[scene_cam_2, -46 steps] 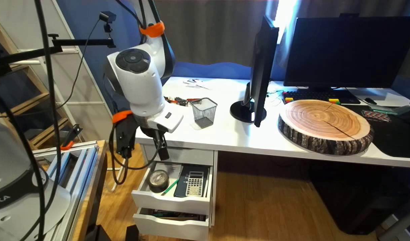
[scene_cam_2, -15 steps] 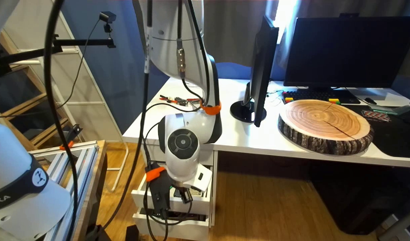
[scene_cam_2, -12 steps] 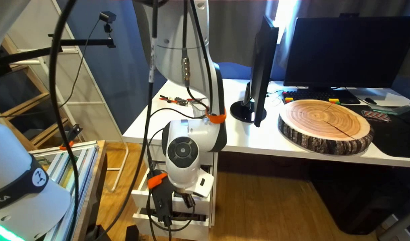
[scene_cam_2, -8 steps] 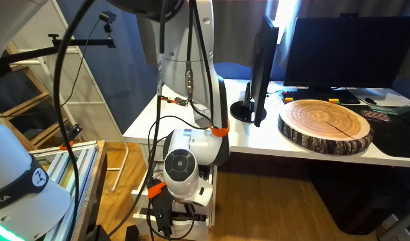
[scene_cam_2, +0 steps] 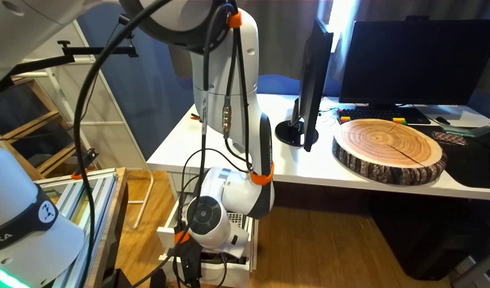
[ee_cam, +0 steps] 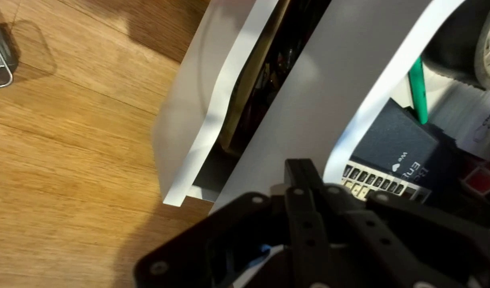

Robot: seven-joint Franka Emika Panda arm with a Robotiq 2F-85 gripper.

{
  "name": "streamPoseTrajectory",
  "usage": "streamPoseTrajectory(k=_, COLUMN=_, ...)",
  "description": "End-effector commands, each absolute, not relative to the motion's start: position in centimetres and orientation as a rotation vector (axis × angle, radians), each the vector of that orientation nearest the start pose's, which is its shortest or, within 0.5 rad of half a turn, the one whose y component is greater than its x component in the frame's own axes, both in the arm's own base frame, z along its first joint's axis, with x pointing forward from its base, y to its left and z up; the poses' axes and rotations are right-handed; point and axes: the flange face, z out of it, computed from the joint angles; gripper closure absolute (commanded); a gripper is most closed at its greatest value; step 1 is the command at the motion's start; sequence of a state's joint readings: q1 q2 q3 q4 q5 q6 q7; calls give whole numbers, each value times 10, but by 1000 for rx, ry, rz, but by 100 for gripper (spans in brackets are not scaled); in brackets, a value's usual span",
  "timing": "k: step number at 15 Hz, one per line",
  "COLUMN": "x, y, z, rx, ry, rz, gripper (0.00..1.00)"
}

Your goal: Open the second top drawer, then put the green pencil in the second top drawer and close the drawer

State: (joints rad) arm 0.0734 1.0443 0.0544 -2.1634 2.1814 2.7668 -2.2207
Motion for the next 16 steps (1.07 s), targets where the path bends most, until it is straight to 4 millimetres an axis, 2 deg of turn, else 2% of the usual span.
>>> streamPoseTrajectory(k=1, x=337, y=22, z=-113, rx=-2769, ry=-142, rz=-251, gripper=97)
streamPoseTrajectory(k=8, x=327, y=37, z=-129, rx=-2662, ry=-18, rz=-257, gripper=97)
streamPoseTrajectory(k=16, x=323, y=80, z=-144, rx=-2421, ry=167, rz=-246, gripper=96)
